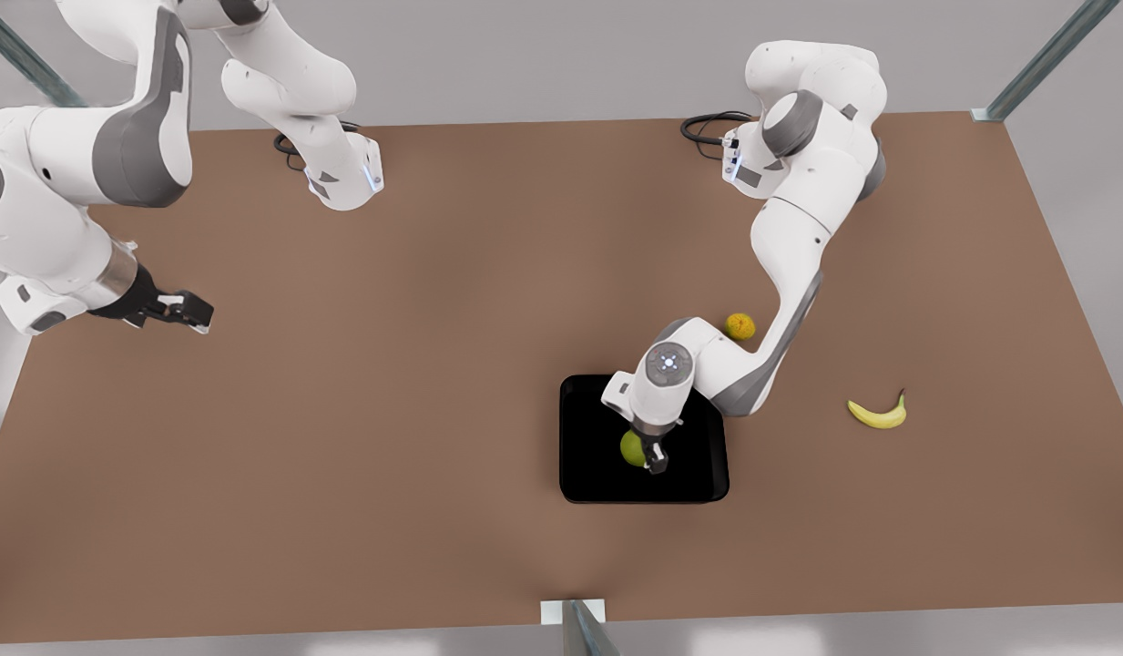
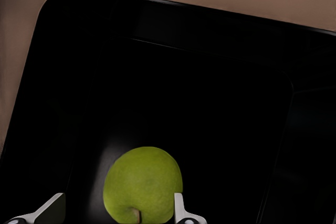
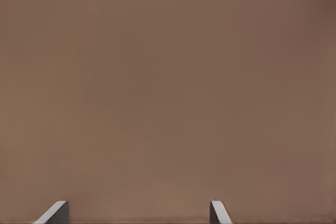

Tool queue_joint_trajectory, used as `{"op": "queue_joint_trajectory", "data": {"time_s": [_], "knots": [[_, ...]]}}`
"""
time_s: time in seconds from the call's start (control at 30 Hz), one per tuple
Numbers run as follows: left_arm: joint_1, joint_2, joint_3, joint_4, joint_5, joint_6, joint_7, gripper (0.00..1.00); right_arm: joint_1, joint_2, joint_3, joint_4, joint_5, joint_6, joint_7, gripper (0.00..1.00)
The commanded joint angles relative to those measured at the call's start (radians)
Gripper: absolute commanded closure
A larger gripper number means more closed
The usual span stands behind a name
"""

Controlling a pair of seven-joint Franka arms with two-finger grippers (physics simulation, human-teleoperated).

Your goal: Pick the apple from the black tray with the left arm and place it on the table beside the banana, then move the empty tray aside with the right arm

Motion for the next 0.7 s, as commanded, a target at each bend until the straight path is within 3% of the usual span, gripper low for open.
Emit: {"op": "queue_joint_trajectory", "data": {"time_s": [0.0,0.17,0.27,0.67], "knots": [[0.000,-0.001,-0.001,0.001,0.032,0.030,0.048,0.00,0.028,0.007,0.009,0.001,-0.016,-0.055,0.059,0.00],[-0.005,0.009,-0.001,0.001,0.033,0.040,0.047,0.00,0.064,0.039,0.033,-0.005,0.051,-0.005,0.056,0.00],[-0.006,0.019,-0.002,-0.002,0.032,0.040,0.047,0.00,0.055,0.004,0.029,-0.083,0.087,-0.006,-0.104,0.00],[-0.003,0.023,-0.010,-0.018,0.026,0.028,0.048,0.00,0.091,0.031,0.034,-0.071,0.087,-0.023,0.057,0.00]]}}
